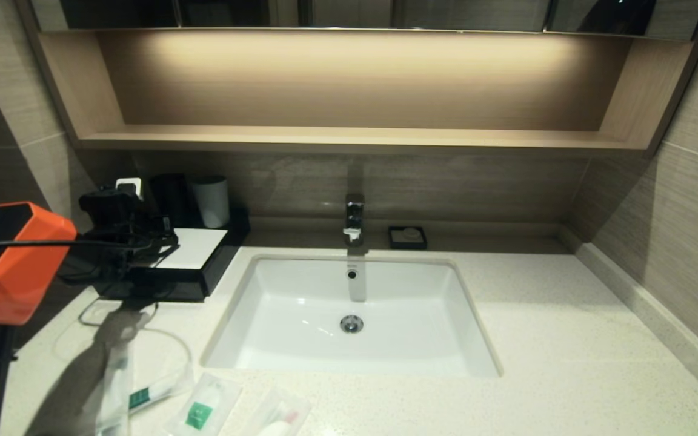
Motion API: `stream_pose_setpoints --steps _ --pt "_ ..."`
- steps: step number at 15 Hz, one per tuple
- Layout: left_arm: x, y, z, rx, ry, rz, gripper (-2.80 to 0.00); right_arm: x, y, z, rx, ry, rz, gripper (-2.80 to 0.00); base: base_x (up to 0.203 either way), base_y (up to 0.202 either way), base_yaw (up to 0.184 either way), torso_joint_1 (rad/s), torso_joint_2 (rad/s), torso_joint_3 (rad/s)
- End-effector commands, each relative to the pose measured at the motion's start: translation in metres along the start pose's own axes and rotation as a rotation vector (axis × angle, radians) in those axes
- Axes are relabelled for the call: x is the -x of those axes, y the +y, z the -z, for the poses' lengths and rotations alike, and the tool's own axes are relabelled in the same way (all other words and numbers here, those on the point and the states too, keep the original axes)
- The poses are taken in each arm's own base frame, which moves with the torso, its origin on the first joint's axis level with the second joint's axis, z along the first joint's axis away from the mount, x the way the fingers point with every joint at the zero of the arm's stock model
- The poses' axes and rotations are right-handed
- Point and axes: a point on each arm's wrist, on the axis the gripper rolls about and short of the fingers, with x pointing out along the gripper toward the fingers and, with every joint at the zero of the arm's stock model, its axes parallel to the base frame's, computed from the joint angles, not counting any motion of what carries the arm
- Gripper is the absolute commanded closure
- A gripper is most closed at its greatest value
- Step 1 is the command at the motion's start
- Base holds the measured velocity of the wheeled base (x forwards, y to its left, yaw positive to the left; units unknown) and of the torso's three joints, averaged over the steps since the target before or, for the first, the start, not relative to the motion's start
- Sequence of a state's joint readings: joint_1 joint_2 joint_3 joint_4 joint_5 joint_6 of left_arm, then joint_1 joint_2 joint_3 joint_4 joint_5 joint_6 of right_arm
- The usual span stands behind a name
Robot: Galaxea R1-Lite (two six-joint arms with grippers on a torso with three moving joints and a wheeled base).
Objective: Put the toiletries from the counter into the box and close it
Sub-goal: Open the drawer
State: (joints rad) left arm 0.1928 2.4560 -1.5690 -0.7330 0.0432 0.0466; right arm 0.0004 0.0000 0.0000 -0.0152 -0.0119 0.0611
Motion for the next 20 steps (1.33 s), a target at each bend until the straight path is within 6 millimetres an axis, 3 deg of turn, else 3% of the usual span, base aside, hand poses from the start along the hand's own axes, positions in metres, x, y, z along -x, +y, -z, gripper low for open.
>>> stream_pose_setpoints --steps 1,3,10,12,16,20 --pt "0.014 0.002 -0.014 -0.002 -0.019 -0.006 0.00 0.000 0.000 0.000 0.000 0.001 0.001 0.00 0.000 0.000 0.000 0.000 0.00 0.000" --pt "0.030 0.004 -0.023 -0.001 -0.030 -0.009 0.00 0.000 0.000 0.000 0.000 0.001 0.000 0.00 0.000 0.000 0.000 0.000 0.00 0.000" --pt "0.121 0.009 -0.063 -0.004 -0.054 -0.022 0.00 0.000 0.000 0.000 0.000 0.001 -0.001 0.00 0.000 0.000 0.000 0.000 0.00 0.000" --pt "0.141 0.007 -0.057 -0.014 0.014 -0.089 0.00 0.000 0.000 0.000 0.000 0.000 -0.001 0.00 0.000 0.000 0.000 0.000 0.00 0.000" --pt "0.182 0.006 -0.062 -0.024 0.111 -0.149 0.00 0.000 0.000 0.000 0.000 0.000 0.001 0.00 0.000 0.000 0.000 0.000 0.00 0.000" --pt "0.245 0.012 -0.048 -0.023 0.482 -0.159 0.00 0.000 0.000 0.000 0.000 0.001 -0.001 0.00 0.000 0.000 0.000 0.000 0.00 0.000"
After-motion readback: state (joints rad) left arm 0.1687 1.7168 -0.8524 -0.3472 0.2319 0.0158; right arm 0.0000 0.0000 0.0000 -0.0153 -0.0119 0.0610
